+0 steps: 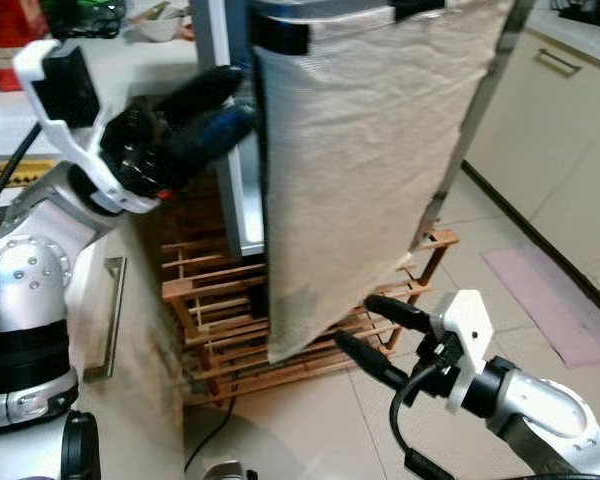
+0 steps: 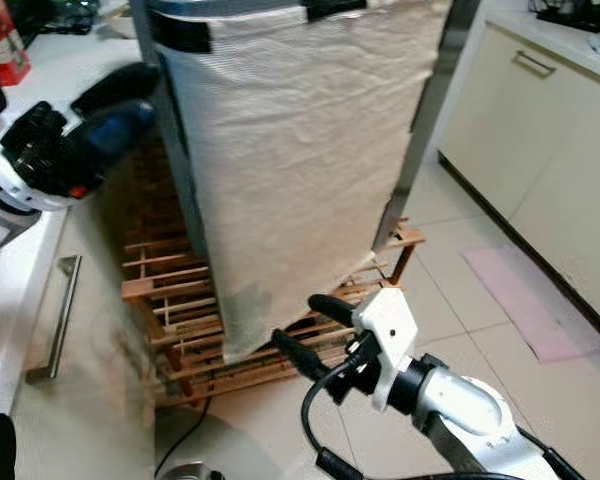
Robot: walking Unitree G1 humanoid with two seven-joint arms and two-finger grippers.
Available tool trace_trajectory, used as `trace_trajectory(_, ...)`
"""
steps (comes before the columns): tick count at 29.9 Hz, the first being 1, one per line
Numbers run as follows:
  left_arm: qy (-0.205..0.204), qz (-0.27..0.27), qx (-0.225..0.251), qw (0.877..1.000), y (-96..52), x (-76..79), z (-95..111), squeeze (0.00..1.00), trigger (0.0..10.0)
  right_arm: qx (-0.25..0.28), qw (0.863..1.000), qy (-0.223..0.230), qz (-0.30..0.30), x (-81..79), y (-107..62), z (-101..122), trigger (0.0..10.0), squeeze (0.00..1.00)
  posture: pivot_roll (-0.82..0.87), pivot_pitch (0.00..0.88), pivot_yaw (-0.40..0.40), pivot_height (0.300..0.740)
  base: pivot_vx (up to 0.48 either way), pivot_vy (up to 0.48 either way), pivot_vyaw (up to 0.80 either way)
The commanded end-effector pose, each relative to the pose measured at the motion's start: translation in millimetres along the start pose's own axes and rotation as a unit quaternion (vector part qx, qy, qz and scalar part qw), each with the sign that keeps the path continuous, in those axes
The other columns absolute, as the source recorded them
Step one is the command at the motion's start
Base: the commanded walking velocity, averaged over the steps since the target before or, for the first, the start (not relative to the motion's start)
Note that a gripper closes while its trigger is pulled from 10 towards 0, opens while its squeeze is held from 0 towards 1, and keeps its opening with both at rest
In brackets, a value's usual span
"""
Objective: Restocking fridge
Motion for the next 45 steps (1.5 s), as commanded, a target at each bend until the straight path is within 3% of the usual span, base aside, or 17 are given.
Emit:
trace_trajectory(1, 0.024, 0.057, 0.030, 0.998, -10.9, -14.0, 10.7, 0.00, 10.0, -0.005, 1.000, -0.001, -0.022, 10.9, 0.3, -7.1, 10.0, 0.00, 0.00, 0.000, -0.006, 0.740, 0.000, 0.000, 0.00)
trace_trajectory(6, 0.046, 0.143, 0.100, 0.984, -16.4, -37.0, 23.5, 0.00, 10.0, -0.009, 1.000, 0.006, -0.028, 17.4, 5.7, -19.7, 10.0, 0.00, 0.00, 0.000, -0.013, 0.740, 0.000, 0.000, 0.00)
trace_trajectory(9, 0.034, 0.155, 0.141, 0.977, -16.5, -43.9, 28.5, 0.00, 10.0, -0.010, 1.000, 0.006, -0.028, 15.6, 0.2, -22.5, 10.0, 0.00, 0.00, 0.000, -0.013, 0.740, 0.000, 0.000, 0.00)
trace_trajectory(17, 0.049, 0.162, 0.127, 0.977, -11.4, -48.8, 22.0, 0.00, 10.0, -0.030, 0.998, -0.019, -0.051, 21.1, -5.6, -28.7, 10.0, 0.00, 0.00, 0.000, -0.014, 0.740, 0.000, 0.000, 0.00)
trace_trajectory(20, 0.084, 0.208, 0.108, 0.969, -8.4, -60.7, 17.7, 0.00, 10.0, -0.043, 0.995, -0.028, -0.084, 28.6, -6.3, -33.2, 10.0, 0.00, 0.01, 0.000, -0.018, 0.740, 0.000, 0.000, 0.00)
trace_trajectory(21, 0.117, 0.243, 0.101, 0.958, -6.2, -69.2, 15.8, 0.00, 10.0, -0.052, 0.992, -0.035, -0.110, 33.9, -4.4, -37.3, 10.0, 0.00, 0.01, 0.000, -0.020, 0.740, 0.000, 0.000, 0.00)
trace_trajectory(32, 0.098, 0.204, 0.084, 0.970, 2.6, -62.6, 2.2, 0.00, 10.0, -0.056, 0.987, -0.024, -0.147, 31.2, 6.1, -43.5, 10.0, 0.00, 0.01, 0.000, -0.018, 0.740, 0.000, 0.000, 0.00)
trace_trajectory(39, 0.118, 0.225, 0.095, 0.962, -4.2, -65.7, 8.5, 0.00, 10.0, -0.012, 0.994, -0.023, -0.106, 19.2, 10.5, -24.7, 10.0, 0.00, 0.00, 0.000, -0.017, 0.740, 0.000, 0.000, 0.00)
trace_trajectory(45, 0.133, 0.242, 0.126, 0.953, -23.2, -64.6, 25.7, 0.00, 10.0, 0.037, 0.997, -0.021, -0.066, 9.7, 14.7, -1.3, 10.0, 0.00, 0.01, 0.000, -0.020, 0.740, 0.000, 0.000, 0.00)
Point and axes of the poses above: a point about 5 cm out from each wrist's last joint towards the gripper, its own y axis pointing out of the wrist towards the gripper, its own z axis along the axis of the wrist's last joint, x = y × z, the point moved 3 cm from there along y, pointing out of the wrist towards the gripper, and after that the axes turned 13 degrees about -y, right-handed, at the moved point
